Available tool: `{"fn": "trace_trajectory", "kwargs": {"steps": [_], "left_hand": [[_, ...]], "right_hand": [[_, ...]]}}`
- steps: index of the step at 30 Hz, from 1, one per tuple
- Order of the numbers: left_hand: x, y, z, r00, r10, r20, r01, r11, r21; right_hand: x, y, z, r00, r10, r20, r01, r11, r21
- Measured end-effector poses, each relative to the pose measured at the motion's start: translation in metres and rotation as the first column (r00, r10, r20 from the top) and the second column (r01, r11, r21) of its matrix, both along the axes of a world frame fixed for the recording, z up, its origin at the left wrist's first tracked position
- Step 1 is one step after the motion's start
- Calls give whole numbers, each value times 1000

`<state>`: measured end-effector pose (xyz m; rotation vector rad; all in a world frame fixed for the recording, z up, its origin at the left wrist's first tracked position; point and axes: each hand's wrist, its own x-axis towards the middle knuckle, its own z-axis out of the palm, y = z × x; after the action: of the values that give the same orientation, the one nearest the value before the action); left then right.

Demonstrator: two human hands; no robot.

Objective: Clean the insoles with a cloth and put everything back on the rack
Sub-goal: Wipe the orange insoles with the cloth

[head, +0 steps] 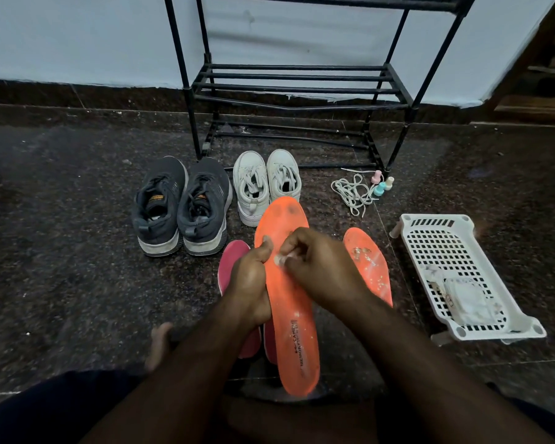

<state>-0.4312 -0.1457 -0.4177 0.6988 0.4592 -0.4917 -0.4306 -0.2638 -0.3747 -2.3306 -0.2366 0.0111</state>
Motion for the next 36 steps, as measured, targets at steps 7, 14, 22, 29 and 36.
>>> {"fn": "trace_trajectory", "kwargs": {"steps": [7,14,22,29,36], "left_hand": [[-2,2,4,1000,-18,-21,18,1000,-20],[-1,1,4,1000,5,9,-5,1000,-26],[-1,2,4,1000,-18,-16,18,1000,3],[3,10,9,1000,12,24,-11,999,-44],[2,11,16,998,-14,59,20,994,-107]], "right_hand": [[-4,8,-4,999,49,-7,-49,991,-121],[4,-5,-2,996,-62,66,60,998,32],[1,-1,-1,983,101,-151,-113,991,-74],[10,-24,12,985,8,-173,29,978,209],[12,-20,-1,982,-20,-188,73,958,279]]}}
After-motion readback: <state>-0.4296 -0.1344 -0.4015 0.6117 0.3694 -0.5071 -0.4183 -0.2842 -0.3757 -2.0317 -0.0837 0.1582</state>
